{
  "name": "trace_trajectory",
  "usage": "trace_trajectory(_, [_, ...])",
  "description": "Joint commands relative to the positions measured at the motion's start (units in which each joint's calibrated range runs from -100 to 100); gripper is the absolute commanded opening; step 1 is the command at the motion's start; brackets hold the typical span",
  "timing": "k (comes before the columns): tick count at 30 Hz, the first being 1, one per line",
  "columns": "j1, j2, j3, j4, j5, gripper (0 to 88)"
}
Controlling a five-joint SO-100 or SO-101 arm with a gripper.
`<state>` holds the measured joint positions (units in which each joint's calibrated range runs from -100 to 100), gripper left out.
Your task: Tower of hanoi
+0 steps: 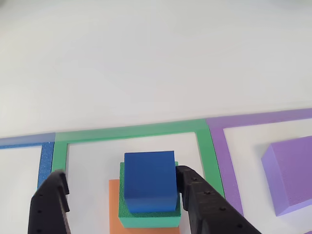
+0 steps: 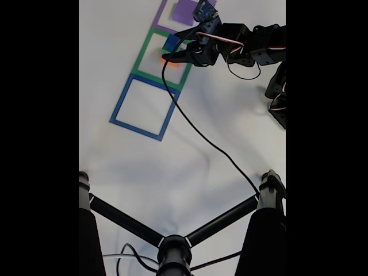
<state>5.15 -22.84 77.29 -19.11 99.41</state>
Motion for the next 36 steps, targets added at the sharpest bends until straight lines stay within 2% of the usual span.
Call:
trace_trajectory(1, [1.22, -7.77, -2.28, 5.48, 0.59, 28.1])
trace_trajectory(10, [5.10, -29.09, -25.54, 56.30, 0.59, 25.7])
trace_trajectory(17, [14.64, -34.61, -39.63, 79.37, 0.59, 18.3])
trace_trajectory(21, [19.36, -37.10, -43.53, 86.41, 0.59, 10.9])
trace_trajectory(25, [23.10, -40.06, -44.26, 90.62, 0.59, 9.5])
trace_trajectory(32, [30.50, -43.03, -38.08, 90.62, 0.59, 18.4])
trace_trajectory(36, [34.92, -43.51, -31.63, 84.96, 0.59, 20.1])
